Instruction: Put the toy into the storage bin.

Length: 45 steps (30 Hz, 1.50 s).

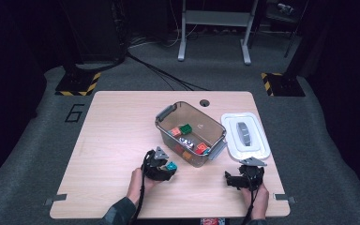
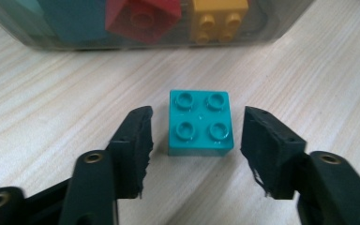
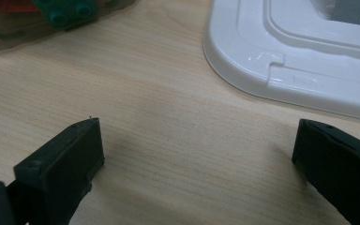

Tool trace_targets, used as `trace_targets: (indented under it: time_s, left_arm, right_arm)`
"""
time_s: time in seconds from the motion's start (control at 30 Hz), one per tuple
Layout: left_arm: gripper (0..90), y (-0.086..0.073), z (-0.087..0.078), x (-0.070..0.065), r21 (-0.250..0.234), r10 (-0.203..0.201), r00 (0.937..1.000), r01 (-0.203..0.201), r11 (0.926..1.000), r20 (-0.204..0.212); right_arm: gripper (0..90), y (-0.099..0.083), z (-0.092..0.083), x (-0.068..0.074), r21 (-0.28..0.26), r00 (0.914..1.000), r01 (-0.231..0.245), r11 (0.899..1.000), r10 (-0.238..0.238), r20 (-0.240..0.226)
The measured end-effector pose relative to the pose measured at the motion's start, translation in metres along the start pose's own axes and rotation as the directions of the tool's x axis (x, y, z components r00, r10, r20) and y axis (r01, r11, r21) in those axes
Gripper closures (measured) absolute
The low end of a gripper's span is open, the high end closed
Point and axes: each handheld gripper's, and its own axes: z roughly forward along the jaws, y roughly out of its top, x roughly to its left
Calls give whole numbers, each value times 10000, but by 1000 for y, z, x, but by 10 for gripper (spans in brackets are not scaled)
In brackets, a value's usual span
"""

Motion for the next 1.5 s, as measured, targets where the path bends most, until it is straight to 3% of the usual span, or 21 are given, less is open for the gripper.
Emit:
trace_targets:
  time_s: [0.17,0.37,0.6,1.17,1.5]
  left_arm:
    - [408,4,5,-2,89,16,10000,-16,10000,3]
    - [581,6,9,-2,111,52,10000,-52,9999,31]
    - [587,4,2,2,-33,-71,10000,71,10000,-24]
    - [588,17,-45,24,-585,-213,9994,196,9981,-274]
    - [587,38,-70,34,-627,121,9982,-157,9979,-581]
  right_arm:
    - [17,0,0,0,2,10000,0,10000,0,-1]
    - [17,0,0,0,4,10000,7,10000,-7,-6]
    - [17,0,0,0,-2,10000,2,10000,-2,-2]
    - [17,0,0,0,-1,10000,6,10000,-6,-1]
    - [17,0,0,0,0,10000,8,10000,-8,-5]
